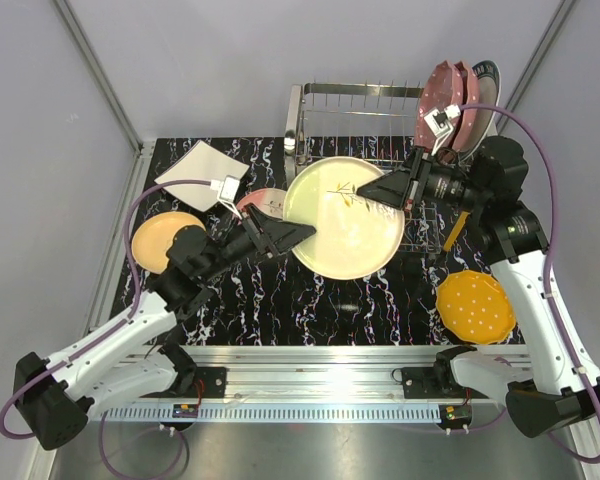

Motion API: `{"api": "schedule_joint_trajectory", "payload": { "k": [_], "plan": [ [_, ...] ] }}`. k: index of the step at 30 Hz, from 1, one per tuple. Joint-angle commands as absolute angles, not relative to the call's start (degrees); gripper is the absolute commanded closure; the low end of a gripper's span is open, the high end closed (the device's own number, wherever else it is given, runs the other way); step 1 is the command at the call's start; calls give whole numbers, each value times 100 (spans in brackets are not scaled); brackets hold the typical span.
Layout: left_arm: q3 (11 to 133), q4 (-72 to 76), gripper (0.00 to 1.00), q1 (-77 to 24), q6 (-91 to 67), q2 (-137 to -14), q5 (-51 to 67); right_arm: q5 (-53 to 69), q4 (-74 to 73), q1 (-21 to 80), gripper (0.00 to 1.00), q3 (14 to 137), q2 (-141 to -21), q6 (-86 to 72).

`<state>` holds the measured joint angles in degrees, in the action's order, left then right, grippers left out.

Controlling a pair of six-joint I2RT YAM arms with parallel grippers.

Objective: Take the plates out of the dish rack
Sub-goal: Pass the plate from the right arm to the left

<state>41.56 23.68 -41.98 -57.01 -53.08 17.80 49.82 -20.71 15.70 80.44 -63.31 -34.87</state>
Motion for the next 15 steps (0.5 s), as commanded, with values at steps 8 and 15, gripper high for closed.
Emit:
{"api": "schedule_joint_trajectory", "payload": {
  "k": [8, 15],
  "plan": [
    [4202, 2838, 100, -4263, -5554, -5063, 1845, 5431, -984, 1635, 90, 7779, -6100, -3060],
    [3841, 2918, 100, -3798, -5870, -4265, 2057, 5669, -1335, 1617, 18, 7760, -6021, -2130]
  ]
}}
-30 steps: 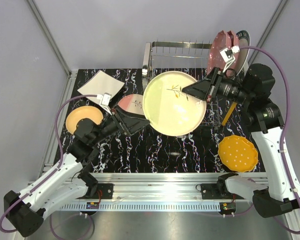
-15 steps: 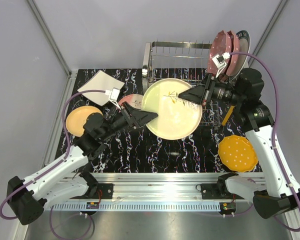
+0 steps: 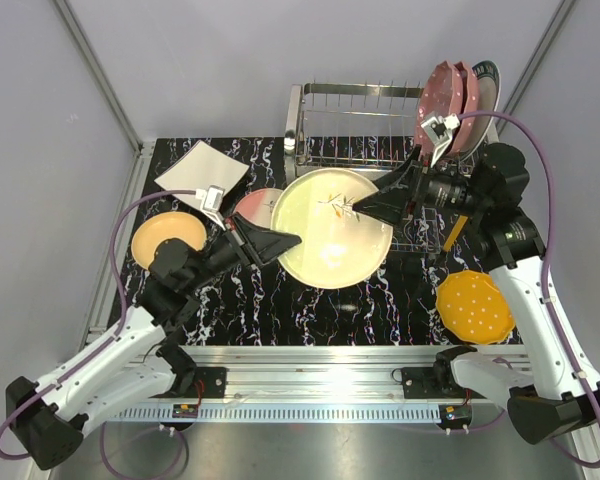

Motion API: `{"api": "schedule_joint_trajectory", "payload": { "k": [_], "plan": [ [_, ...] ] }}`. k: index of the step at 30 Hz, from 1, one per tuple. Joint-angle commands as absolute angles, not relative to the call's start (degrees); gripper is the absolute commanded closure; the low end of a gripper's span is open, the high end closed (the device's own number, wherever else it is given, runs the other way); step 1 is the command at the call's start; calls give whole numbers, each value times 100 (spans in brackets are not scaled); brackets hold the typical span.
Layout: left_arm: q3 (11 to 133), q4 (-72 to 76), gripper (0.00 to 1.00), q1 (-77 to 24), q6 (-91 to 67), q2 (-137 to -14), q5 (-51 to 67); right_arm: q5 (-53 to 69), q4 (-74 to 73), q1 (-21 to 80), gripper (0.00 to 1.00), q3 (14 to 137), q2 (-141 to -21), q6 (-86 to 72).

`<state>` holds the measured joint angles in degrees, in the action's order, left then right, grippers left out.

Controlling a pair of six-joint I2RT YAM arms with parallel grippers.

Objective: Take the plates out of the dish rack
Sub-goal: Pass the plate from the right arm to the left

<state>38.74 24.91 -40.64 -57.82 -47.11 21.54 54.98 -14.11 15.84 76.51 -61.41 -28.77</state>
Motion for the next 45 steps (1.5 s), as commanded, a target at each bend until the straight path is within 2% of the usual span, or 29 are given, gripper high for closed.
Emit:
{"api": "schedule_joint_trajectory", "payload": {
  "k": [1, 3, 10, 16, 19, 24, 34, 39, 45],
  "plan": [
    [3797, 2901, 100, -3719, -5958, -4167, 2074, 5599, -1545, 1608, 11, 7804, -6012, -2023],
    [3736, 2735, 100, -3430, -6020, -3878, 2101, 5546, -1748, 1556, 0, 7944, -5985, -1645],
    [3788, 2628, 100, -2357, -6555, -3419, 2671, 5072, -2810, 1345, 0, 8182, -5819, -476],
    [4227, 3024, 100, -1328, -7137, -3454, 3436, 4474, -3927, 1239, 0, 8218, -5503, 1176],
    [4534, 3023, 100, -906, -7206, -3568, 3559, 4464, -4208, 1222, 0, 7929, -5336, 1704],
    [4720, 3980, 100, -203, -7926, -3981, 3665, 4667, -4412, 1204, 0, 7182, -5098, 2232],
    [4658, 4983, 100, 1001, -8877, -4763, 3147, 5124, -4544, 1143, 0, 6127, -4755, 2944],
    [4798, 4616, 100, 1432, -8518, -5027, 3067, 5335, -4641, 1090, 0, 5669, -4632, 3304],
    [4975, 2903, 100, 1459, -6631, -5378, 3208, 4800, -4448, 994, 0, 5353, -4606, 3174]
  ]
}}
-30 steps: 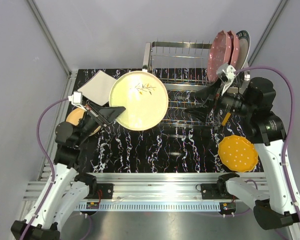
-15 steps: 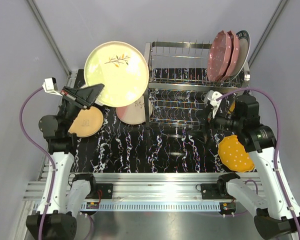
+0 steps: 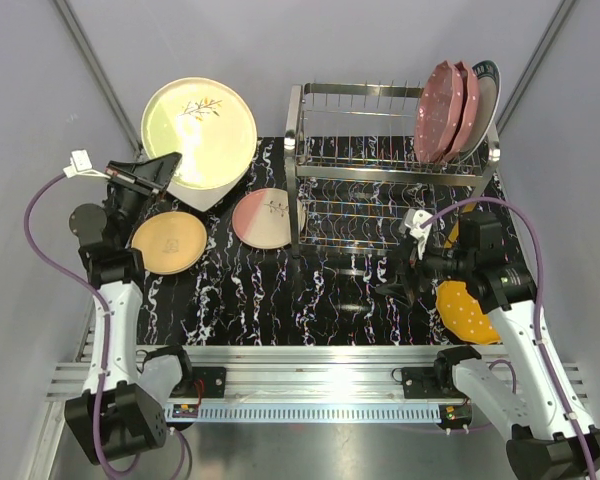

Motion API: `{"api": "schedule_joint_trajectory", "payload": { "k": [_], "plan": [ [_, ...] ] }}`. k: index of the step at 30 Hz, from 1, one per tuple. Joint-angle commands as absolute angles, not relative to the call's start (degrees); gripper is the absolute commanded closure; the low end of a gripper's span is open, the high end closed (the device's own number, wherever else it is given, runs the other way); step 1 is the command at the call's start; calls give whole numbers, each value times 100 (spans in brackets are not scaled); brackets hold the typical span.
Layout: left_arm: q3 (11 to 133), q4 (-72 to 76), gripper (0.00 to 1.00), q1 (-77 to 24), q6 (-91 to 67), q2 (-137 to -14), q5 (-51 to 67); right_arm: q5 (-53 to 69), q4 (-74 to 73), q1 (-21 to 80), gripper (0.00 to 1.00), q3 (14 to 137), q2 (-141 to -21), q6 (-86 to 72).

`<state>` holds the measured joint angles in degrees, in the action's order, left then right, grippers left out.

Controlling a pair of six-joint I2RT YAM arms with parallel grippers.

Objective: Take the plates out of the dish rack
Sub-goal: Pass the plate from the right arm to the left, then place the plate on the table

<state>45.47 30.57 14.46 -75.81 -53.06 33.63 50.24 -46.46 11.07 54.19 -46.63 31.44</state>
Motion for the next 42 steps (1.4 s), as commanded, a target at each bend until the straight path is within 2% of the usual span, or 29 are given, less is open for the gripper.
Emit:
{"api": "schedule_joint_trajectory", "payload": {
  "k": [1, 8, 18, 31, 42],
  "plan": [
    [4975, 2900, 100, 1459, -6462, -5379, 3208, 4764, -4421, 993, 0, 5353, -4605, 3173],
    [4737, 2647, 100, 1152, -5670, -6343, 3638, 4623, -4438, 739, 0, 5317, -4579, 3190],
    [4887, 2601, 100, 800, -5019, -7610, 3665, 4650, -4474, 457, 0, 5282, -4579, 3208],
    [5870, 1205, 100, 132, -3780, -8788, 3120, 4667, -4500, 369, 0, 5256, -4456, 3208],
    [6196, 1081, 100, 26, -3595, -9615, 3673, 4658, -4482, 360, 0, 5230, -4421, 3199]
  ]
}}
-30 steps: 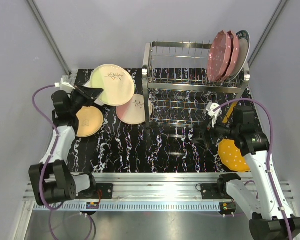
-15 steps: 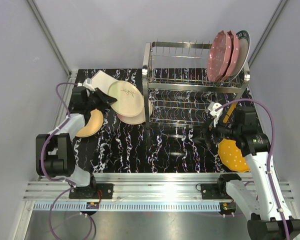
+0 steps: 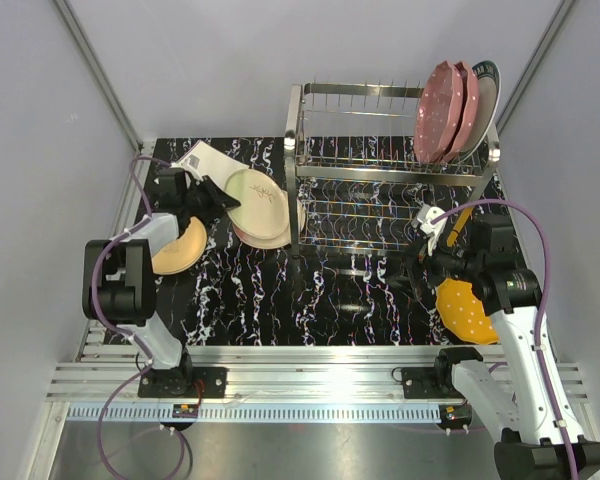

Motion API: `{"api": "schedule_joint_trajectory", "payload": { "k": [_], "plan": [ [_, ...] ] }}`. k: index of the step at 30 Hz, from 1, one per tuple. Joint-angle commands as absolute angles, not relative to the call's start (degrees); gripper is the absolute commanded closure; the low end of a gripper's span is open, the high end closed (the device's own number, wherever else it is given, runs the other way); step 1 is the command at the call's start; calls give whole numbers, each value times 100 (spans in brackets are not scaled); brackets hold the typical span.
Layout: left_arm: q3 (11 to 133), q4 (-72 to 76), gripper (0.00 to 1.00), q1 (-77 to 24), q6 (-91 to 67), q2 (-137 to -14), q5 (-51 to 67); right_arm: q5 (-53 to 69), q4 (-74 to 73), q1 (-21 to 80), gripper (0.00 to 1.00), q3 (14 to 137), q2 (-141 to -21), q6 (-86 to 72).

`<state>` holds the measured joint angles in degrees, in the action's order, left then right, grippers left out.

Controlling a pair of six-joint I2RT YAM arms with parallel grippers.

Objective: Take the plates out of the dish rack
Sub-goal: Place the plate on the table

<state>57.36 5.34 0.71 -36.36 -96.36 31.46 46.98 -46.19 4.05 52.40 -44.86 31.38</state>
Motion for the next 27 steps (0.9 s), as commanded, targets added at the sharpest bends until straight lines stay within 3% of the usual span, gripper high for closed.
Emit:
{"api": "schedule_joint_trajectory", "payload": {
  "k": [1, 14, 24, 27],
  "plan": [
    [6196, 1072, 100, 26, -3586, -9650, 3709, 4658, -4474, 360, 0, 5229, -4421, 3191],
    [6547, 651, 98, -140, -3490, -10309, 3929, 4641, -4447, 369, 0, 5194, -4403, 3173],
    [6829, 18, 88, -369, -3103, -10600, 3516, 4614, -4438, 343, 0, 5177, -4412, 3155],
    [6855, -219, 75, -360, -3006, -10565, 3384, 4606, -4447, 352, 0, 5177, -4421, 3155]
  ]
}}
